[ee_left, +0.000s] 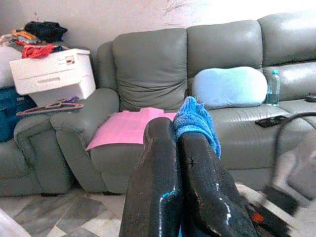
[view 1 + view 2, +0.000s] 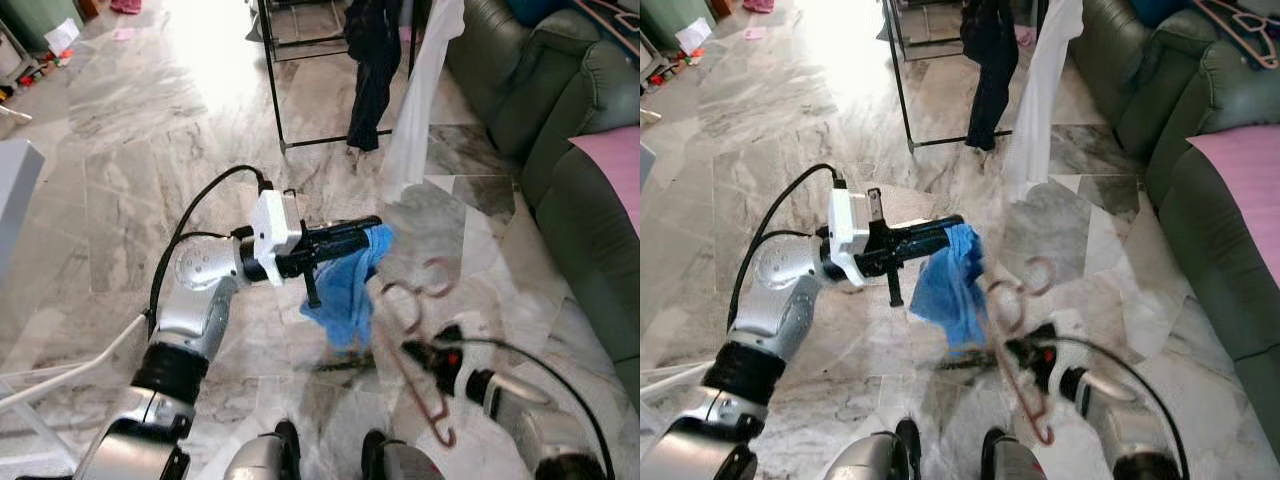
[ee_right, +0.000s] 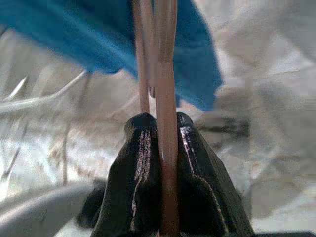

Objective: Hang hanger

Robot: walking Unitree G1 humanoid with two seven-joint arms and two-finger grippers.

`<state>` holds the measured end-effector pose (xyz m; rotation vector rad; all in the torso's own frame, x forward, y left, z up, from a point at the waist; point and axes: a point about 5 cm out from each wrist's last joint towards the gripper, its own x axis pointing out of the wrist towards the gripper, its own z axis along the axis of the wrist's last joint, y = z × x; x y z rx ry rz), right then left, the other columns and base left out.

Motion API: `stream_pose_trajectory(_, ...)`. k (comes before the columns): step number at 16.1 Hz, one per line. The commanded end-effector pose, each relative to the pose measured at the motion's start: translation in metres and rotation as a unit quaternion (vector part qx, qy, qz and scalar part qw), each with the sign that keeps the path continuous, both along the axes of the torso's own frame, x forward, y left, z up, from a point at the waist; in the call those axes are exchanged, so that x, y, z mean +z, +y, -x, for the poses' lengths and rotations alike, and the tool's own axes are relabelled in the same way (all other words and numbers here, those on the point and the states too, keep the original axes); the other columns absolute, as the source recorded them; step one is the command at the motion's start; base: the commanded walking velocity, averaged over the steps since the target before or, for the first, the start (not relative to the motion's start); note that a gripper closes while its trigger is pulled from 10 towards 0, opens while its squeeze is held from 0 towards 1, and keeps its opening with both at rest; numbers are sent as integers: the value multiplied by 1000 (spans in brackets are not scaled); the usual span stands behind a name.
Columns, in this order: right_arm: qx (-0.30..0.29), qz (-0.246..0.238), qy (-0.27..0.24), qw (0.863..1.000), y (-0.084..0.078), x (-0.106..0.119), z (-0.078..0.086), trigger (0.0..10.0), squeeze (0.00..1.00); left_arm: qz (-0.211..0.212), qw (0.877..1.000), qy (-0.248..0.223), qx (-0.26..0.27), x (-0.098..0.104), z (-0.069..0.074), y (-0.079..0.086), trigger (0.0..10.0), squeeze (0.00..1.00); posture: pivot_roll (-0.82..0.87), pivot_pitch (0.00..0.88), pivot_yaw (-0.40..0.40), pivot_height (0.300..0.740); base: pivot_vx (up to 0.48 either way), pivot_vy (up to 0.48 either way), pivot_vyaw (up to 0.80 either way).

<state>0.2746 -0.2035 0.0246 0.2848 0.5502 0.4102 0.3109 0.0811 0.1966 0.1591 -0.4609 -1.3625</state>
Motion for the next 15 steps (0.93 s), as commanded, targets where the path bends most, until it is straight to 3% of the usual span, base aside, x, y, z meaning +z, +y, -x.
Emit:
stream_pose_trajectory(1,-61,-12,12,998,-12,-4,1,10000,0,-3,1000,3,-3,-5,4,1,10000,0,-122,217,74,740,0,0,0)
stream_pose_trajectory(4,-92,-38,-29,995,-17,16,-12,10000,0,-38,997,42,44,-40,5,9,10000,0,-135,218,75,740,0,0,0)
stream_pose_trajectory(5,-82,-61,-61,993,-11,34,-18,10000,0,-59,993,67,78,-64,5,16,10000,0,-145,217,75,740,0,0,0)
stream_pose_trajectory(8,-86,-107,-116,984,-7,70,-28,10000,0,-99,982,115,110,-101,12,22,10000,0,-160,220,70,740,0,0,0)
stream_pose_trajectory(11,-121,-156,-163,967,-9,102,-39,10000,0,-116,978,132,110,-122,22,17,10000,0,-170,222,67,740,0,0,0)
stream_pose_trajectory(13,-162,-161,-188,955,-13,116,-46,10000,0,-107,980,133,105,-126,27,8,10000,0,-169,223,63,740,0,0,0)
stream_pose_trajectory(15,-177,-200,-211,940,-12,130,-53,10000,0,-99,981,131,104,-127,29,1,10000,0,-169,223,62,740,0,0,0)
